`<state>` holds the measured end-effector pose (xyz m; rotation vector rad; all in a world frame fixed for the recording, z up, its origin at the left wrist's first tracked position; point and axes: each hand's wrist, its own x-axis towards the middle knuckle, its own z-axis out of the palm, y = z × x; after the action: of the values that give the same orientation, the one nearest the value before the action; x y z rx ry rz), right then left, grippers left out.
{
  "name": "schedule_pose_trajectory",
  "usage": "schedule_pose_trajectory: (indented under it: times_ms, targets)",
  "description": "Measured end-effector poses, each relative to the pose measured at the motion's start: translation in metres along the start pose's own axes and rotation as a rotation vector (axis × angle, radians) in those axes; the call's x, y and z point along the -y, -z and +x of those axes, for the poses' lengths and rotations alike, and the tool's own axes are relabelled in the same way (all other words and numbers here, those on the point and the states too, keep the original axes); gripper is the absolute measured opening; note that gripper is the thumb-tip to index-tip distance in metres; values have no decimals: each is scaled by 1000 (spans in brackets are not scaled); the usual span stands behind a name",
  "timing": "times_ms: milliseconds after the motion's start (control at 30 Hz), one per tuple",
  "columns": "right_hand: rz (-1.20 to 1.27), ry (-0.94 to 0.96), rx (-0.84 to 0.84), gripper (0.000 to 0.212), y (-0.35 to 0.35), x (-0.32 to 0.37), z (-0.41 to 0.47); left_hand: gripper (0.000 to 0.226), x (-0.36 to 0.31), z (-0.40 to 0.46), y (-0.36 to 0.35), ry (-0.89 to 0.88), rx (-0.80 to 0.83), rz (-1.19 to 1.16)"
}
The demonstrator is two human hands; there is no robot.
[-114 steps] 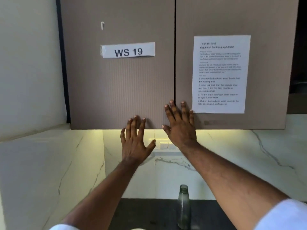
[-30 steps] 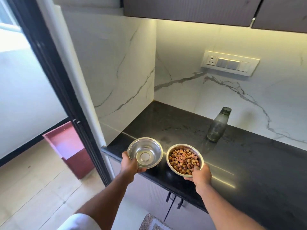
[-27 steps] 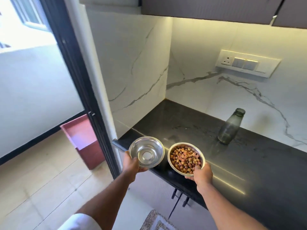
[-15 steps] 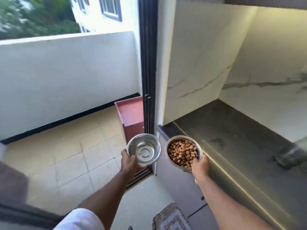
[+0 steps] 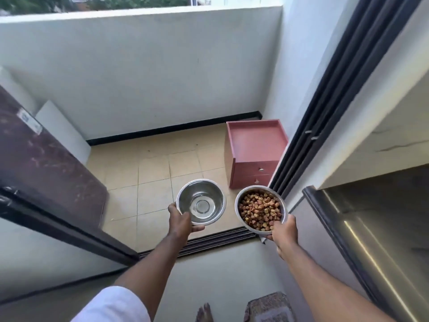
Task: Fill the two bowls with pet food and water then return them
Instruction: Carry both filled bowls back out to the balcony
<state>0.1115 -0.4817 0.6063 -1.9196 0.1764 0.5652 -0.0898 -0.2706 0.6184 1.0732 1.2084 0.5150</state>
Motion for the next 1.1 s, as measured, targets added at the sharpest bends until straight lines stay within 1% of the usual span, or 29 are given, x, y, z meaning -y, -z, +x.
schedule_pose_trajectory:
  times_ms: [67, 167, 267, 400, 600, 733, 833, 967, 1100]
  targets:
    - [-23, -8, 14, 41, -42, -3, 15, 45, 5, 32, 17, 24, -39, -1]
    - [-39, -11, 39, 44, -69, -1, 17, 44, 8, 49, 30, 40, -59, -19]
    - [-75, -47, 65, 44, -116, -5, 45, 41, 25, 95, 41, 77, -105, -37]
    - [-143, -68, 105, 45, -175, -16, 93, 40, 51, 157, 44, 128, -143, -72]
    - [-206, -79, 167, 38, -256, -49, 174, 40, 96, 258, 44, 181, -174, -80]
    - [-184, -102, 167, 35, -309, -90, 230, 44, 141, 335, 42, 198, -165, -56]
    - [-168, -131, 156, 38, -344, -126, 268, 49, 179, 383, 38, 206, -148, -50]
    - [-98, -175, 175, 42, -391, -187, 326, 46, 234, 445, 38, 205, -116, -29]
    - [-104, -173, 192, 44, -434, -245, 380, 46, 292, 501, 34, 221, -100, -19]
